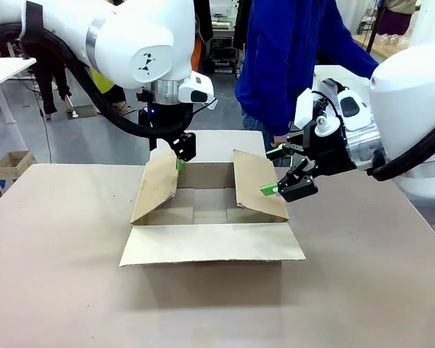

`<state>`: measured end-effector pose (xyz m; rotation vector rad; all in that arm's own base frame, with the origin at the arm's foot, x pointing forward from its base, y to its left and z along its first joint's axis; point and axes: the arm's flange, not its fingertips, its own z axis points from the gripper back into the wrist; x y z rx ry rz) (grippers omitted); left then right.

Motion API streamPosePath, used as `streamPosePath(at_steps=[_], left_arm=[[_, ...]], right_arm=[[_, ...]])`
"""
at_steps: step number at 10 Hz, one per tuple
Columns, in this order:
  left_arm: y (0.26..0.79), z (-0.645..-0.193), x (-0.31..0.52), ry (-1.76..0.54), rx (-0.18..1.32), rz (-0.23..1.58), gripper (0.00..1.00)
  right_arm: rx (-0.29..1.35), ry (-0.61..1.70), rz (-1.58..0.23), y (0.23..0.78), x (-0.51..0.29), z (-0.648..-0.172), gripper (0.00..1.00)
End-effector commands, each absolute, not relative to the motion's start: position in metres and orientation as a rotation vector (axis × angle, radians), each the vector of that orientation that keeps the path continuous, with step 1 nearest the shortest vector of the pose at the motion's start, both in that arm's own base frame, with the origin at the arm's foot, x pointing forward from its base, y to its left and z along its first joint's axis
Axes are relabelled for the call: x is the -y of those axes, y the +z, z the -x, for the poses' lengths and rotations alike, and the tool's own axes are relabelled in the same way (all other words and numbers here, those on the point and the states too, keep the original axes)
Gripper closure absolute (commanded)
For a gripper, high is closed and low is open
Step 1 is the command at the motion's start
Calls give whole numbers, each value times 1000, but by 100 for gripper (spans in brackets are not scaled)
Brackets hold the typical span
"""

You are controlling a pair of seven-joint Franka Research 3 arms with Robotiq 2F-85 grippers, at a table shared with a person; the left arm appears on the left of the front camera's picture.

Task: Pack the gift set into the box.
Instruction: Place both hands on the side flaps of the Package Box and spread them outward.

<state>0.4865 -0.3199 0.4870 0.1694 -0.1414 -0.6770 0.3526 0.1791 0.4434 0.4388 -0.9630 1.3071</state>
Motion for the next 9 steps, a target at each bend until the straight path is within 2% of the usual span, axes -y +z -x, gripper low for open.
streamPosePath(at_steps=[1, 3, 5, 9], left_arm=[[494, -466, 317, -369, 139, -77, 0], [492, -451, 320, -235, 120, -75, 0], [478, -454, 324, -152, 102, -154, 0], [442, -473, 334, -115, 76, -221, 0]], right_arm=[[970, 1318, -418, 446, -177, -353, 0], [970, 1318, -418, 446, -177, -353, 0], [970, 1318, -418, 446, -177, -353, 0], [970, 1318, -418, 446, -177, -353, 0]])
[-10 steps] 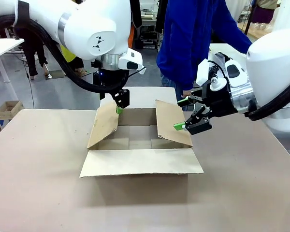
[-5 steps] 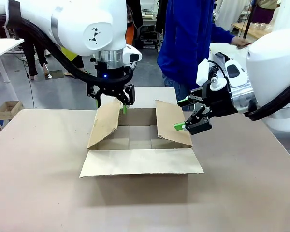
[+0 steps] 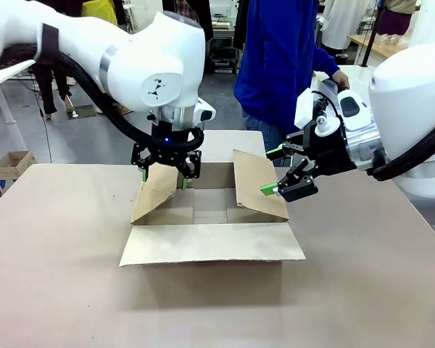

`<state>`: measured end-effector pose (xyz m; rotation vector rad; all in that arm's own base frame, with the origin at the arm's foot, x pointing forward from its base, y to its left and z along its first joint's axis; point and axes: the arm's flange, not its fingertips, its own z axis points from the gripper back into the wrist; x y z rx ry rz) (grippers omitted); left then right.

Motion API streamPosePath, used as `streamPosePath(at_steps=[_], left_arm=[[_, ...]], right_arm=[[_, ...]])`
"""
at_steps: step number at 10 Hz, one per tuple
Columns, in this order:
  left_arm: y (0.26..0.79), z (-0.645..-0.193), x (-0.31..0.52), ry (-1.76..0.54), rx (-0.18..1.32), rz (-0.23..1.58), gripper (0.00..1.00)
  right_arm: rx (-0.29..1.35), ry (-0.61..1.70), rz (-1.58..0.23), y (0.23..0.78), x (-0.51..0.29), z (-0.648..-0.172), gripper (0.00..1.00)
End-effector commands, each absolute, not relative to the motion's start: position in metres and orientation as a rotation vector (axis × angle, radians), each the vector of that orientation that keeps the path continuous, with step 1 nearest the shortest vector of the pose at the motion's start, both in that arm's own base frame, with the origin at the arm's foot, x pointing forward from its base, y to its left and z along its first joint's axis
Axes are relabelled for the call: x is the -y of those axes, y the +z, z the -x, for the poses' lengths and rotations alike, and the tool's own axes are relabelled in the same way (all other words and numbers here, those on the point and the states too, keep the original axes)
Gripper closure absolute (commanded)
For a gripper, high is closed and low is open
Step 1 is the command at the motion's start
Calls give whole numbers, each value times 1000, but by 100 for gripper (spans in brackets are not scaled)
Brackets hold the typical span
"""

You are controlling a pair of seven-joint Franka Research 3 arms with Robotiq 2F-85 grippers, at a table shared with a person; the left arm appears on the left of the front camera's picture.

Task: Pack the gift set into the box.
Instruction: Place both hands on the side flaps of the Package Box and spread them outward.

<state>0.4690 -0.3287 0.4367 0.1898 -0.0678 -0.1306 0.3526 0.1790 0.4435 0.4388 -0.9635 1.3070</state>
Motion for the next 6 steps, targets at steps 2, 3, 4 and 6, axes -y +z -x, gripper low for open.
streamPosePath(at_steps=[2, 3, 4, 6], left_arm=[[447, -471, 327, -79, 104, -244, 0], [450, -470, 318, -81, 101, -271, 0], [452, -472, 306, -60, 93, -312, 0], [460, -469, 279, -21, 90, -337, 0]], right_arm=[[970, 1318, -418, 446, -177, -353, 0], [970, 1318, -418, 446, -177, -353, 0], [970, 1318, -418, 446, -177, -353, 0], [970, 1318, -418, 446, -177, -353, 0]])
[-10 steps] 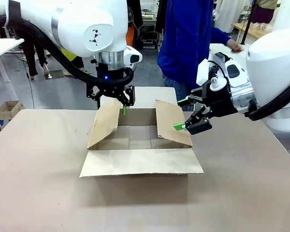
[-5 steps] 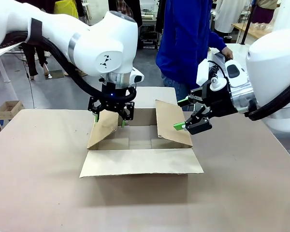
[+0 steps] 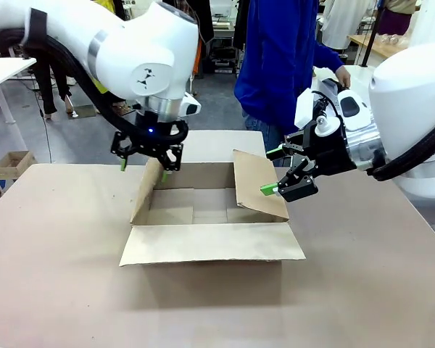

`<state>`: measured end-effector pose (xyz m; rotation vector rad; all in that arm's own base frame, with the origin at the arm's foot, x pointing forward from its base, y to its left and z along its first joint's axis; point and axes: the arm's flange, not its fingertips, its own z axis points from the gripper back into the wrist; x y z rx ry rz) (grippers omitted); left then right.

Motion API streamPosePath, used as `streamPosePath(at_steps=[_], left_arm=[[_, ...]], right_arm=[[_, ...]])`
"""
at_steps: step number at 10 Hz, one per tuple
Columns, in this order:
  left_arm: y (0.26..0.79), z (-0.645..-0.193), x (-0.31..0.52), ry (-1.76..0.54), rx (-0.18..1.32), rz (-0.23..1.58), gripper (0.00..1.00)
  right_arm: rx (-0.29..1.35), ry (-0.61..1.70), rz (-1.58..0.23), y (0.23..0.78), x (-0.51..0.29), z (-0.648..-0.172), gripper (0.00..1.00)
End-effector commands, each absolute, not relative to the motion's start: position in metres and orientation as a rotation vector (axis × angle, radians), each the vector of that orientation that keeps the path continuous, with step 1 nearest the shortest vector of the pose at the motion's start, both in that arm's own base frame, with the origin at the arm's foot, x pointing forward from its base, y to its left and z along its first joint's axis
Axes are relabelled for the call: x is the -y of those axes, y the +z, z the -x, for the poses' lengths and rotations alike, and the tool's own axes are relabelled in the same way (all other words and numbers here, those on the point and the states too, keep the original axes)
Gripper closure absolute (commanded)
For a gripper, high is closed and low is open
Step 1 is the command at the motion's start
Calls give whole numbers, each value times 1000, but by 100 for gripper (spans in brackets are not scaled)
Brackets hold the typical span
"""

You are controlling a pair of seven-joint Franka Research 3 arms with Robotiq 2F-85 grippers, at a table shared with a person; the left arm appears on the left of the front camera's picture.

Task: Pack the gift set into the box.
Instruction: Place both hands on the side flaps of the Package Box and spread them outward.

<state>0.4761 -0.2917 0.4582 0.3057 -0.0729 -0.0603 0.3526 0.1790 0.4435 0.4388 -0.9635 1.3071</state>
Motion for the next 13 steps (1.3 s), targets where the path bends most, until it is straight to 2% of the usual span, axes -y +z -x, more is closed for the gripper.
streamPosePath(at_steps=[1, 3, 5, 8, 10, 11, 13], left_arm=[[466, -466, 265, -2, 107, -316, 0], [475, -460, 240, 59, 136, -288, 0], [464, -470, 203, 75, 85, -245, 0], [439, -479, 128, 32, 55, 10, 0], [410, -484, 78, 17, -7, 261, 0], [435, -492, 124, 64, 70, -9, 0], [435, -492, 124, 64, 70, -9, 0]], right_arm=[[970, 1318, -418, 446, -177, -353, 0], [970, 1318, -418, 446, -177, -353, 0], [970, 1318, -418, 446, -177, -353, 0], [970, 1318, -418, 446, -177, -353, 0], [970, 1318, -418, 446, -177, -353, 0], [970, 1318, -418, 446, -177, -353, 0], [970, 1318, -418, 446, -177, -353, 0]])
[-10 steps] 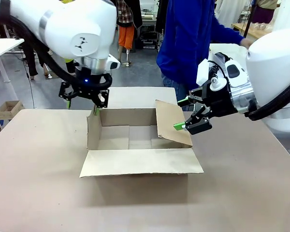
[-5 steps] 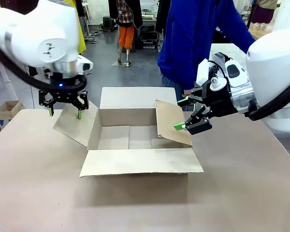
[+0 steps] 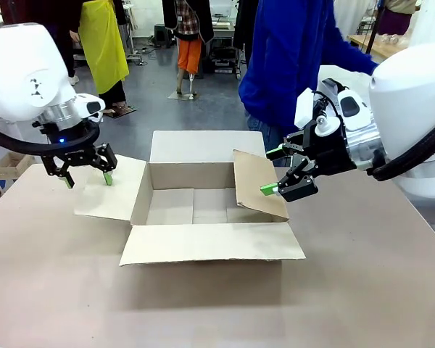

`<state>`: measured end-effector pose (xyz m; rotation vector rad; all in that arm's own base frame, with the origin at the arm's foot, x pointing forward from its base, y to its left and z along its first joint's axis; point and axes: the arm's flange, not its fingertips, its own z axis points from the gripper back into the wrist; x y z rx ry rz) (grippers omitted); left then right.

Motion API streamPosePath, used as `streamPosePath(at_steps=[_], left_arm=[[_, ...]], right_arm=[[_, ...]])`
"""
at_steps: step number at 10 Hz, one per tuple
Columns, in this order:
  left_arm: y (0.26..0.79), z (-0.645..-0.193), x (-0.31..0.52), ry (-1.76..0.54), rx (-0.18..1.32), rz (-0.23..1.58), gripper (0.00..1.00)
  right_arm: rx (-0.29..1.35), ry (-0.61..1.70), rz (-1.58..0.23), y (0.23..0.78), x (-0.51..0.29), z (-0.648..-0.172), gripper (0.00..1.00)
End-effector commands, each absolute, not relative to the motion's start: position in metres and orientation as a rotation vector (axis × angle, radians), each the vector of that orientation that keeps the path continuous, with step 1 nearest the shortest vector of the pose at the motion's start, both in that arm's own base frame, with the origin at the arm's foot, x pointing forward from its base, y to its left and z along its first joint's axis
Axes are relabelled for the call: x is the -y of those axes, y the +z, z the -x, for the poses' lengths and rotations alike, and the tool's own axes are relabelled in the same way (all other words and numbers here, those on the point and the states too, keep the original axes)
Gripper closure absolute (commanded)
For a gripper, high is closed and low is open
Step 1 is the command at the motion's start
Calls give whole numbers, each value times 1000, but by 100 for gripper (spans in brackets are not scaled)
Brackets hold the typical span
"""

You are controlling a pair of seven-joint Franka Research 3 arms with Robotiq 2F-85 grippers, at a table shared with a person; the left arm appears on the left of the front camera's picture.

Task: Pack the gift set into the box.
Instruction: Place both hands on the side flaps of the Package Box and spread them outward.

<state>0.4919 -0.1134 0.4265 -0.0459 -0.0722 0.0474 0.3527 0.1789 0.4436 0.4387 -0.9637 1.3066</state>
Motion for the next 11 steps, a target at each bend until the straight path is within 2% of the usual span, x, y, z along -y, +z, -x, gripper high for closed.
streamPosePath(at_steps=[1, 3, 5, 6, 7, 9, 11], left_arm=[[435, -492, 124, 64, 70, -9, 0], [435, -492, 124, 64, 70, -9, 0], [435, -492, 124, 64, 70, -9, 0], [435, -492, 124, 64, 70, -9, 0], [435, -492, 124, 64, 70, -9, 0], [435, -492, 124, 64, 70, -9, 0], [435, -492, 124, 64, 70, -9, 0]], right_arm=[[964, 1307, -439, 444, -179, -353, 0], [705, 1292, -336, 492, -219, -368, 0], [384, 1172, -218, 544, -263, -384, 0], [274, 1107, -151, 562, -284, -386, 0], [222, 1016, -77, 575, -297, -387, 0], [249, 942, -24, 590, -301, -395, 0], [230, 899, 21, 574, -301, -402, 0]])
